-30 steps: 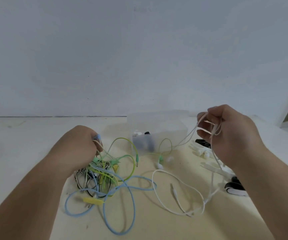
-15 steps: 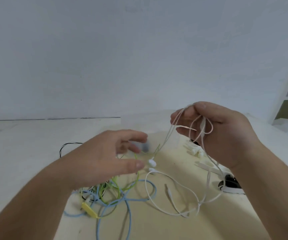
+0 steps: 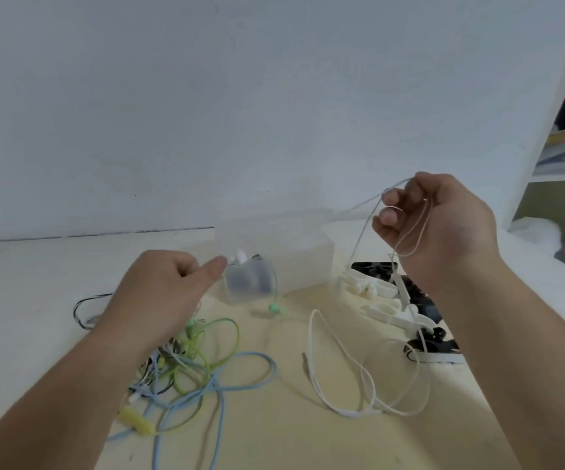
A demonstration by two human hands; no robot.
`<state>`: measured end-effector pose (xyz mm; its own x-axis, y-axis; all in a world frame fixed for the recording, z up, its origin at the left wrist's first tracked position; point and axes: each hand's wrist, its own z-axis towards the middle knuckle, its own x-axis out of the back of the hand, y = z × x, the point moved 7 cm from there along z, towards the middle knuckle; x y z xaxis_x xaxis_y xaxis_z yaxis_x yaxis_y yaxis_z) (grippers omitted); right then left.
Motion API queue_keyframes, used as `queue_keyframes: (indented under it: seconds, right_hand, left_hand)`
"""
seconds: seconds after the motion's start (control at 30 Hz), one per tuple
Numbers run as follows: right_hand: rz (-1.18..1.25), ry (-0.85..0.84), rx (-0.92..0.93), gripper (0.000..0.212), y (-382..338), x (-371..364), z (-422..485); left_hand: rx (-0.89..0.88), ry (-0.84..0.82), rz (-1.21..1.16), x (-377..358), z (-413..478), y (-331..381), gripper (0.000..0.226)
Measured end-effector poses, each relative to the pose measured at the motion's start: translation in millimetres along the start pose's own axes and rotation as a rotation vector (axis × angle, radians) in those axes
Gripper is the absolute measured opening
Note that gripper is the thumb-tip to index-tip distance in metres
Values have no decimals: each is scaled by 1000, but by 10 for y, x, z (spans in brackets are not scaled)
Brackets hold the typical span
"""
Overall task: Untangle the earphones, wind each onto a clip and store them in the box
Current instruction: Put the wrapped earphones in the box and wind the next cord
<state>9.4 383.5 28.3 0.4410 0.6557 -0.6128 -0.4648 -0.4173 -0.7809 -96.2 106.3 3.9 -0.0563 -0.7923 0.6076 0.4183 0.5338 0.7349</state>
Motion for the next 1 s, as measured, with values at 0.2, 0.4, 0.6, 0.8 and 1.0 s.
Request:
queue_keyframes:
  seconds: [0.2, 0.4, 0.6, 0.8, 1.0]
  right_hand:
    - [-22, -7, 41, 39, -77, -15, 0]
    - [-326, -202, 3, 38, -21, -154, -68]
    - [-819, -279, 70, 33, -38, -101, -79]
    - [-1095, -591, -90, 25, 207, -184, -256]
    - [-1014, -811, -172, 21, 266, -300, -417]
  left_hand:
    - [55, 130, 342, 225, 23, -92, 31]
    - [-67, 121, 519, 66, -31, 27, 29]
    - [-187, 288, 505, 167, -41, 91, 42]
    - [-462, 220, 139, -37, -230, 456, 11]
    - [-316, -276, -229, -576, -383, 511, 56]
